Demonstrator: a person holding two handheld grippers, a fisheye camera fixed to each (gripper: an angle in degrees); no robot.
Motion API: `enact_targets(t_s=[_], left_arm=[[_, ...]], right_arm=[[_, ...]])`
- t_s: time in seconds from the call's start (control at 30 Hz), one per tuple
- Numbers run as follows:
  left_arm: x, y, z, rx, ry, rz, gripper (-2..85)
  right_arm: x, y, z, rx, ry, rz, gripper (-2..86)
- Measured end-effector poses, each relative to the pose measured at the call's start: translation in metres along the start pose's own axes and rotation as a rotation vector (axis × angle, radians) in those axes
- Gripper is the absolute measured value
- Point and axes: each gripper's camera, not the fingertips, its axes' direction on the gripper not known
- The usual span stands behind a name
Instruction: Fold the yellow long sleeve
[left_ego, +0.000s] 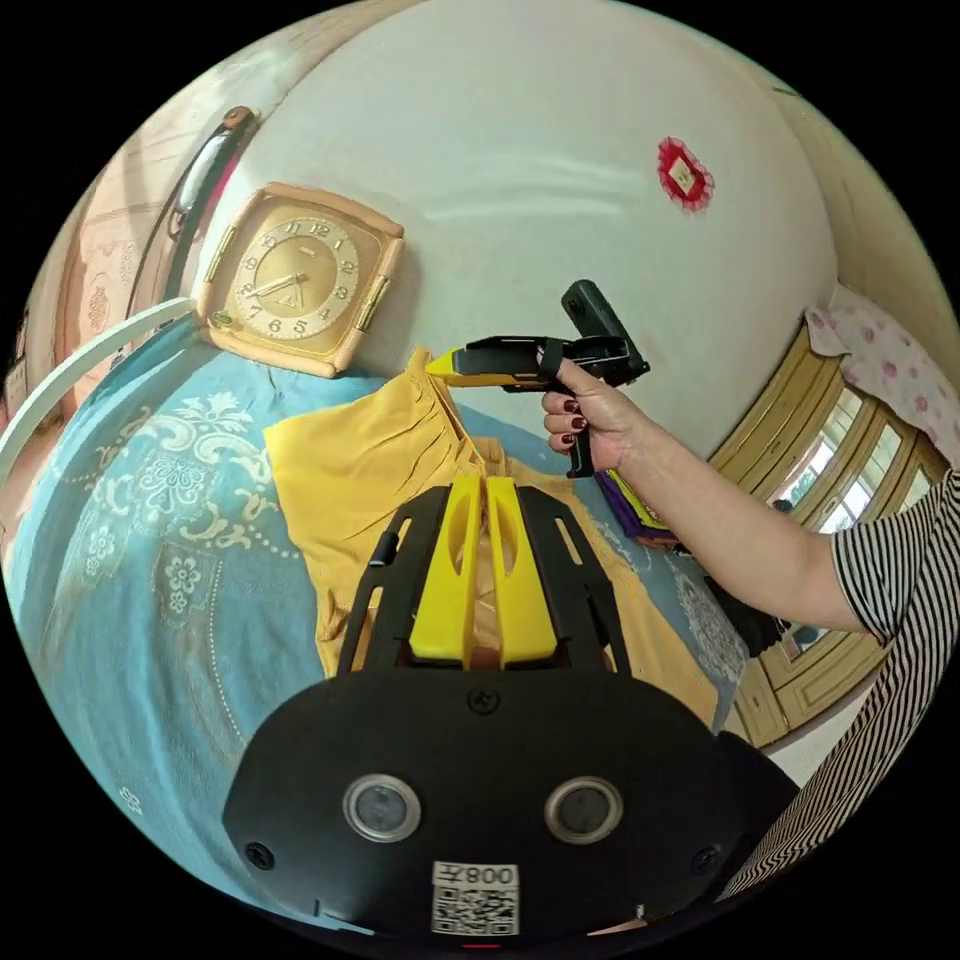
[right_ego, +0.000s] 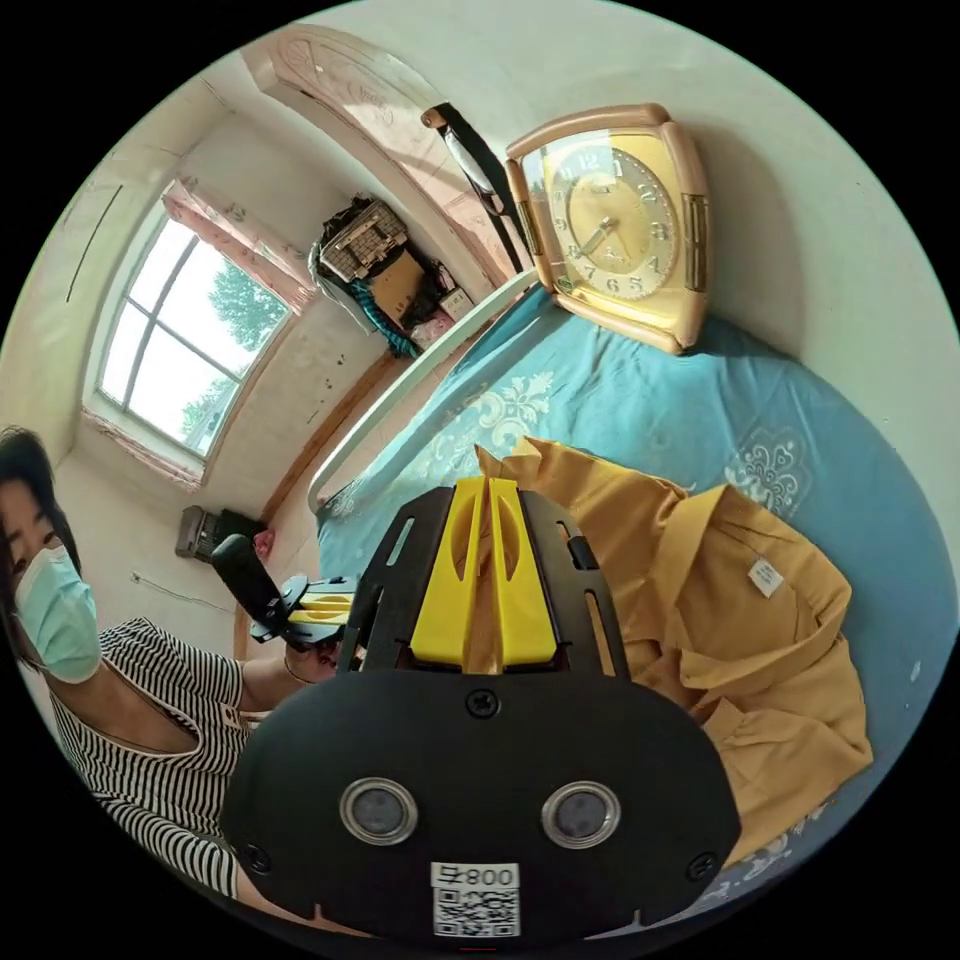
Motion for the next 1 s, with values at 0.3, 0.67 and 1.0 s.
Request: enact_targets(t_s=[0.3, 0.67, 1.0], left_arm=[[0.034, 0.012, 0.091, -0.24, 0.017, 0.031, 1.0], [0.061, 0.018, 0.164, -0.425, -0.03, 0.032, 2.7], [0.075, 0.01, 0.16, -0.315, -0.11, 0.035, 4.5]], right_arm=[[0.092, 0.075, -0.033, -0.029, 0.002, 0.263, 0.3], [0.105, 0.098, -0.067, -0.051, 0.041, 0.319, 0.6], [0.039, 0.109, -0.087, -0.002, 0.149, 0.171, 0.3]])
